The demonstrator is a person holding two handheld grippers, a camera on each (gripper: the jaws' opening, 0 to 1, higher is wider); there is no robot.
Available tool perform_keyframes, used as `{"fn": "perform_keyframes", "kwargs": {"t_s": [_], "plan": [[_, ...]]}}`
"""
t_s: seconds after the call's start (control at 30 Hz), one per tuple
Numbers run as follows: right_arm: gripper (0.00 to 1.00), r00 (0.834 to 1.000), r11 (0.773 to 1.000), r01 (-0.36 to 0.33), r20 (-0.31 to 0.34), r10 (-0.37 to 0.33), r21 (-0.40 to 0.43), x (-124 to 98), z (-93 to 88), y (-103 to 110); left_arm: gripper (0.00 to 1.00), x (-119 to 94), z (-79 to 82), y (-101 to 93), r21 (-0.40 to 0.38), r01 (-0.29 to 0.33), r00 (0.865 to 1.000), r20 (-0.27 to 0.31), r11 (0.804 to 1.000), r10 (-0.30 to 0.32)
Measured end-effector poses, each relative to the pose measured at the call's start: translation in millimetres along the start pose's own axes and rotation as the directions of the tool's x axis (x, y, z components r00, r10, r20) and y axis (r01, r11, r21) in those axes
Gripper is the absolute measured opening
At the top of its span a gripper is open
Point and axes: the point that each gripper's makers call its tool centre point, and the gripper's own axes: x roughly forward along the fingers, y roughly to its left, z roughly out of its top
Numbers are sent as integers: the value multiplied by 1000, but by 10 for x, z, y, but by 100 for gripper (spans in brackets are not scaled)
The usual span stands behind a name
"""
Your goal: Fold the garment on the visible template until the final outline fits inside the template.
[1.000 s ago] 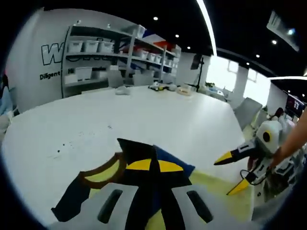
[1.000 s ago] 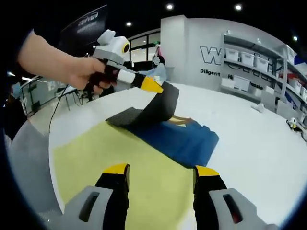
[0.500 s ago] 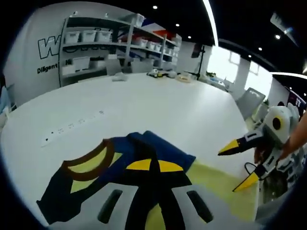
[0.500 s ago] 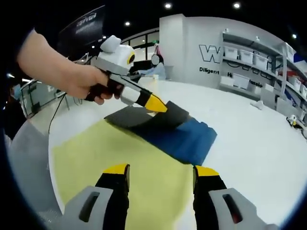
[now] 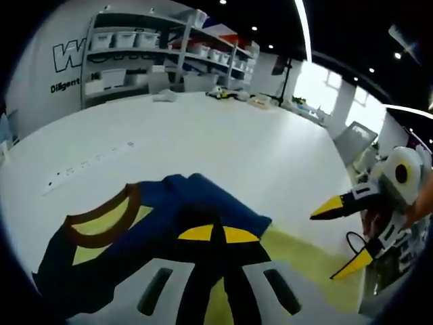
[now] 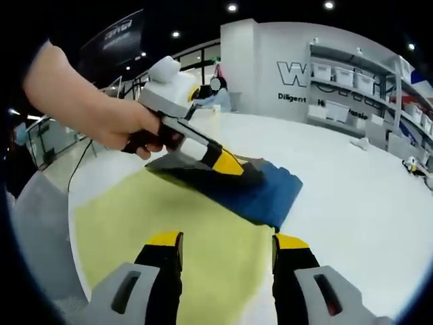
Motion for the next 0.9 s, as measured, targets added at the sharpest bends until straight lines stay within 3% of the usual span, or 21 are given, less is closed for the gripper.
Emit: {"fn": "perform_keyframes", "kwargs": {"t_s": [0.13,0.2,0.27,0.57,0.9], "plan": [[49,1000,1000,0,2,0,1,0,-7,7,7,-24,-58,-51,-4,9,1000,-10,1000,-9],[49,1000,1000,-1,3,1,4,1,-10,15,19,-44,-56,-95,-8,15,1000,2,1000,-15],[49,1000,1000,-1,3,1,2,-2,-8,31,25,-62,-63,-146,-16,29,1000,9,999,-29],[49,1000,1000,-4,10,4,-8,-21,44,97,22,-258,-129,-165,-9,36,999,10,999,-36],[48,1000,999,-21,-1,21,-35,-9,45,164,23,-824,-419,-8,22,16,1000,8,1000,-16]]}}
